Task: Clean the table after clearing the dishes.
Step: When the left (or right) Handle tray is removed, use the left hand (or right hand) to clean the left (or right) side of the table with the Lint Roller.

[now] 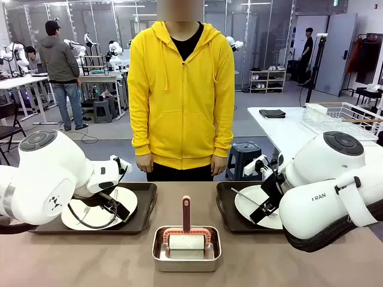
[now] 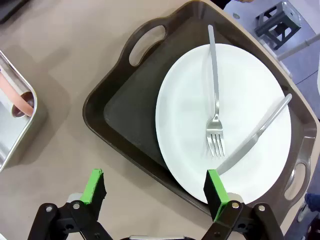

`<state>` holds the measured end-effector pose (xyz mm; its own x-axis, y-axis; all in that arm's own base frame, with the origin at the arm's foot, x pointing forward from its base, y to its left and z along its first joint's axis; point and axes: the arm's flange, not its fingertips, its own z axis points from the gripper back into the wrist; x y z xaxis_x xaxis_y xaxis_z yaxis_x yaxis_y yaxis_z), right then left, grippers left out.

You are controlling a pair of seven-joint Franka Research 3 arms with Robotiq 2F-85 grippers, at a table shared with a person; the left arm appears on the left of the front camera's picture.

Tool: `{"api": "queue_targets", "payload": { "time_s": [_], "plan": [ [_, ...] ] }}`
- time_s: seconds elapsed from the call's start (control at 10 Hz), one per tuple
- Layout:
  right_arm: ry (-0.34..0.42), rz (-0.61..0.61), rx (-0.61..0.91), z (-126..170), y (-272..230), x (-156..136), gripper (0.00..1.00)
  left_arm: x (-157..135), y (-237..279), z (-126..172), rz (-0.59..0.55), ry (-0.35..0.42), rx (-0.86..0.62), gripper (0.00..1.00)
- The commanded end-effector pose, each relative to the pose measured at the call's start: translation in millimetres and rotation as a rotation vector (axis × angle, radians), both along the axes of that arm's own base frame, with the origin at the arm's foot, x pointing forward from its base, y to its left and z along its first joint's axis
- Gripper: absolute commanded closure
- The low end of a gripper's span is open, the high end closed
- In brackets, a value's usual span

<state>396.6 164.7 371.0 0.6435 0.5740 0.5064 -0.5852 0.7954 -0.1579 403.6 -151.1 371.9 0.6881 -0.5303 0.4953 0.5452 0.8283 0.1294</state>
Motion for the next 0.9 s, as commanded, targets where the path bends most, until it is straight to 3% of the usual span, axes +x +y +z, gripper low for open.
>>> {"api": "queue_targets", "payload": {
  "time_s": [0.0, 0.8],
  "plan": [
    [0.0, 0.0, 0.0, 0.0, 0.0, 0.0, 0.0, -0.1, -0.2, 0.0, 0.0, 0.0, 0.0, 0.0],
    [0.0, 0.0, 0.0, 0.0, 0.0, 0.0, 0.0, -0.1, -0.2, 0.0, 0.0, 0.0, 0.0, 0.0]
  ]
}}
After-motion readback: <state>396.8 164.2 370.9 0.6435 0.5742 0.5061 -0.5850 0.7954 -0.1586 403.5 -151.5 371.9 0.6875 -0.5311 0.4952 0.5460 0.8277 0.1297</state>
